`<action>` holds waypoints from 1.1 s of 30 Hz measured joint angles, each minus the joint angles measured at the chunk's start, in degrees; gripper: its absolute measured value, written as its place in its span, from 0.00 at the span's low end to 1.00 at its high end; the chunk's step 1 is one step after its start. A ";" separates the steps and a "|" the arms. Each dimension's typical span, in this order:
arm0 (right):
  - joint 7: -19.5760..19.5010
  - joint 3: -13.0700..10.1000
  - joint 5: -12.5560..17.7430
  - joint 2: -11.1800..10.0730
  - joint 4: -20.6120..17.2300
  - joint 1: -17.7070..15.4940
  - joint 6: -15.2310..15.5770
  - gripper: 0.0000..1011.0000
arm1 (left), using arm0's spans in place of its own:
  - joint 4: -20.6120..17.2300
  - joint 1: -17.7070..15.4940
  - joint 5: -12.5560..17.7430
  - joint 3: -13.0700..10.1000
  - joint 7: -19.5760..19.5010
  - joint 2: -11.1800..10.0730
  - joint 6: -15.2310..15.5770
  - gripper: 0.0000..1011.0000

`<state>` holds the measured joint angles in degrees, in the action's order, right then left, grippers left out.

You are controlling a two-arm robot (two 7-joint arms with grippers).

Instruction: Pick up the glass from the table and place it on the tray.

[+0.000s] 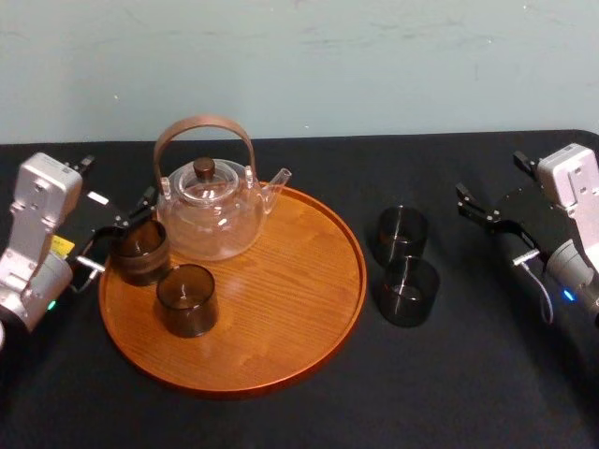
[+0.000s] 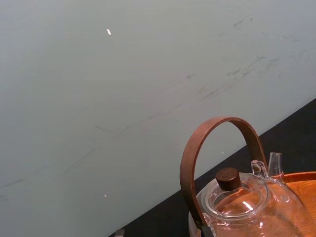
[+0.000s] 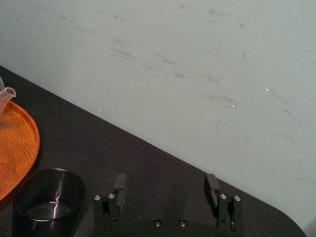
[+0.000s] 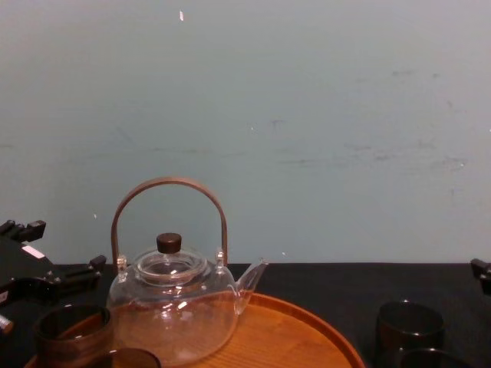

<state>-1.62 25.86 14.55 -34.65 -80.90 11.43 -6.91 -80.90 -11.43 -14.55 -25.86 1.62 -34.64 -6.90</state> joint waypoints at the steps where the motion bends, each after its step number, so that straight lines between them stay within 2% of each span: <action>1: 0.00 0.00 0.00 0.00 0.00 0.00 0.00 0.99 | 0.00 0.00 0.00 0.00 0.00 0.00 0.00 0.99; 33: 0.00 0.00 0.00 0.00 0.00 0.00 0.00 0.99 | 0.00 0.00 0.00 0.00 0.00 0.00 0.00 0.99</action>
<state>-1.62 25.86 14.55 -34.65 -80.90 11.43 -6.91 -80.90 -11.43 -14.55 -25.86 1.62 -34.64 -6.91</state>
